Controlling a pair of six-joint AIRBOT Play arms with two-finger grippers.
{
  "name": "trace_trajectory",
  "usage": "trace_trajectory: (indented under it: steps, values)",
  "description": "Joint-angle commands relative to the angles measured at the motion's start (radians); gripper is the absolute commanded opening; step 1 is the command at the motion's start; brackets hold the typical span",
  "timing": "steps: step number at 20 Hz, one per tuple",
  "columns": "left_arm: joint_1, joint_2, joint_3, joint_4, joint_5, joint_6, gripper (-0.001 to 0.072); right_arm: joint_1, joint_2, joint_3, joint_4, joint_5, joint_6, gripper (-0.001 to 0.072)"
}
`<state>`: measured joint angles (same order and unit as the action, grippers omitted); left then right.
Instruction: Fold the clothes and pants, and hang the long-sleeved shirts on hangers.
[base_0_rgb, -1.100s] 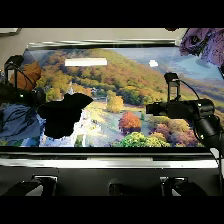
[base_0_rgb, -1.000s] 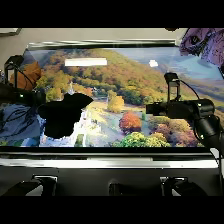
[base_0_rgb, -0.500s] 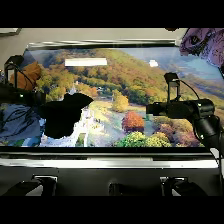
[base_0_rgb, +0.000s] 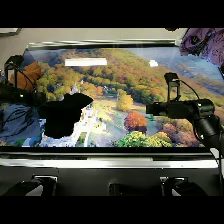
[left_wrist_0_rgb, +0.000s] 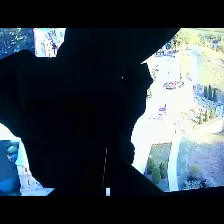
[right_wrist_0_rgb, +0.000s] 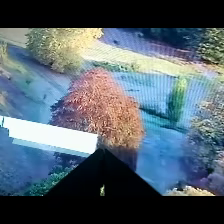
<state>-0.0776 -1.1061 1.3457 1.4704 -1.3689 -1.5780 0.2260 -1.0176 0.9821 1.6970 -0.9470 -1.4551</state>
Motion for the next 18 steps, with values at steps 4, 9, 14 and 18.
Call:
trace_trajectory:
  steps: [4,9,14,18]
  values:
    - [-0.001,0.0,0.0,0.0,0.001,0.0,0.0021,0.001,0.001,0.001,0.0,0.01,0.0,0.003]
    - [0.017,-0.028,-0.021,0.118,0.024,-0.082,0.072,0.001,0.001,0.001,0.0,0.004,0.0,0.003]
    - [0.177,-0.118,-0.243,0.049,0.237,-0.091,0.072,0.001,0.001,0.001,0.001,-0.003,0.0,0.003]
    - [0.171,-0.246,-0.349,0.012,0.449,-0.091,0.072,0.001,0.001,0.001,0.001,-0.005,0.001,0.0032]
